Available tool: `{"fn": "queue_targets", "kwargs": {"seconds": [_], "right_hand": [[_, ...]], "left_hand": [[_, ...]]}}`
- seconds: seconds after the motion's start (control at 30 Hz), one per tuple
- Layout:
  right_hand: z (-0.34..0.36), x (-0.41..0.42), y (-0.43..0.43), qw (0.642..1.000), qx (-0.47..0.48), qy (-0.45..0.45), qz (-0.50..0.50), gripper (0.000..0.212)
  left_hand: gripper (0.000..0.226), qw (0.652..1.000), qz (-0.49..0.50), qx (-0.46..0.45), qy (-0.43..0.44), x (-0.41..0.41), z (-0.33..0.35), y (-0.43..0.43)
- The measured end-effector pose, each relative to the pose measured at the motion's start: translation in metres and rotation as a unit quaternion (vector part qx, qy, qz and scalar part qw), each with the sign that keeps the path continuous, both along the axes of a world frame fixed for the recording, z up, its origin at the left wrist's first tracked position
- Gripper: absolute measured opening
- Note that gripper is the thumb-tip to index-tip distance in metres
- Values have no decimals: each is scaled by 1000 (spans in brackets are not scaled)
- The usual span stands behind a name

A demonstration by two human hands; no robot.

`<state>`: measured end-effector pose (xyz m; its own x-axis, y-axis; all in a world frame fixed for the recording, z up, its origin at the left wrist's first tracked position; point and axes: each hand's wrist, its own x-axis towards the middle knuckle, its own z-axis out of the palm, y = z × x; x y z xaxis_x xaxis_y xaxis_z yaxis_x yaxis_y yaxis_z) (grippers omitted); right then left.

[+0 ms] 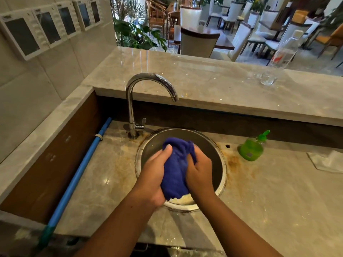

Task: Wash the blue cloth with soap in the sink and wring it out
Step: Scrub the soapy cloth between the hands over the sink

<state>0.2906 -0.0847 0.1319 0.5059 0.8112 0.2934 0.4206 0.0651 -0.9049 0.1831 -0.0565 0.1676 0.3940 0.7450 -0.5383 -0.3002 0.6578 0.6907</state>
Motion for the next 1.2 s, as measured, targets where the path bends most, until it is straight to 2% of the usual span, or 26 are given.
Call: {"fn": "queue_targets", "kwargs": {"seconds": [0.1, 0.17, 0.2, 0.23, 0.27, 0.33, 0.37, 0.43, 0.5, 0.57, 0.63, 0.67, 0.73, 0.77, 0.83, 0.87, 0.97, 1.03, 1.07, 1.13, 1.2], "right_hand": [[9, -12, -30, 975, 101, -169, 102, 17], [5, -23, -38, 949, 115, -253, 146, 22], [4, -24, -33, 951, 103, -262, 130, 24], [4, -22, -25, 964, 80, -236, 97, 27], [5, -19, -15, 982, 43, -172, 64, 32], [7, -11, 2, 998, -57, 5, 15, 36], [4, -6, 7, 990, -102, 94, -7, 35], [-3, -2, 9, 952, -154, 259, -47, 29], [-3, -1, 4, 915, -145, 364, -97, 30], [4, -5, -5, 924, -110, 346, -117, 28], [15, -15, -12, 953, -59, 284, -91, 25], [21, -20, -14, 961, -42, 263, -70, 24], [26, -20, -13, 959, -68, 268, -63, 26], [24, -15, -12, 938, -90, 328, -70, 28], [20, -4, -10, 857, -115, 496, -77, 26], [18, -3, -13, 840, -131, 519, -93, 27], [16, -12, -23, 845, -133, 504, -119, 26], [28, -15, -21, 863, -105, 479, -124, 30], [33, -9, -16, 863, -98, 475, -141, 31], [40, 4, -7, 855, -110, 475, -175, 29], [40, -2, -6, 856, -111, 470, -183, 28]], "left_hand": [[30, 999, 31, -23, -4, -2, 11, 12], [35, 999, 46, 9, 28, -1, 9, 11], [36, 997, 45, 17, 53, 1, 6, 7], [34, 997, 45, 19, 59, 5, 4, 2], [30, 997, 51, 24, 56, 10, 3, -3], [25, 994, 45, 71, 75, 14, 1, -12], [23, 988, 33, 115, 102, 17, 1, -12], [18, 968, 16, 199, 154, 18, 0, -6], [14, 941, 43, 263, 211, 14, -1, 7], [12, 882, 46, 343, 320, 6, -3, 21], [9, 835, 34, 405, 372, 4, -3, 18], [9, 826, 24, 432, 361, 7, -2, 10], [23, 817, -28, 484, 311, 15, 1, -17], [31, 801, -64, 515, 299, 19, -2, -29], [35, 754, -131, 564, 309, 22, -9, -45], [34, 741, -151, 570, 321, 21, -14, -45], [25, 750, -128, 531, 374, 15, -33, -21], [28, 777, -91, 515, 351, 12, -37, -18], [34, 777, -95, 529, 326, 13, -34, -24], [42, 756, -127, 567, 300, 15, -26, -36], [36, 762, -128, 549, 320, 19, -25, -24]]}}
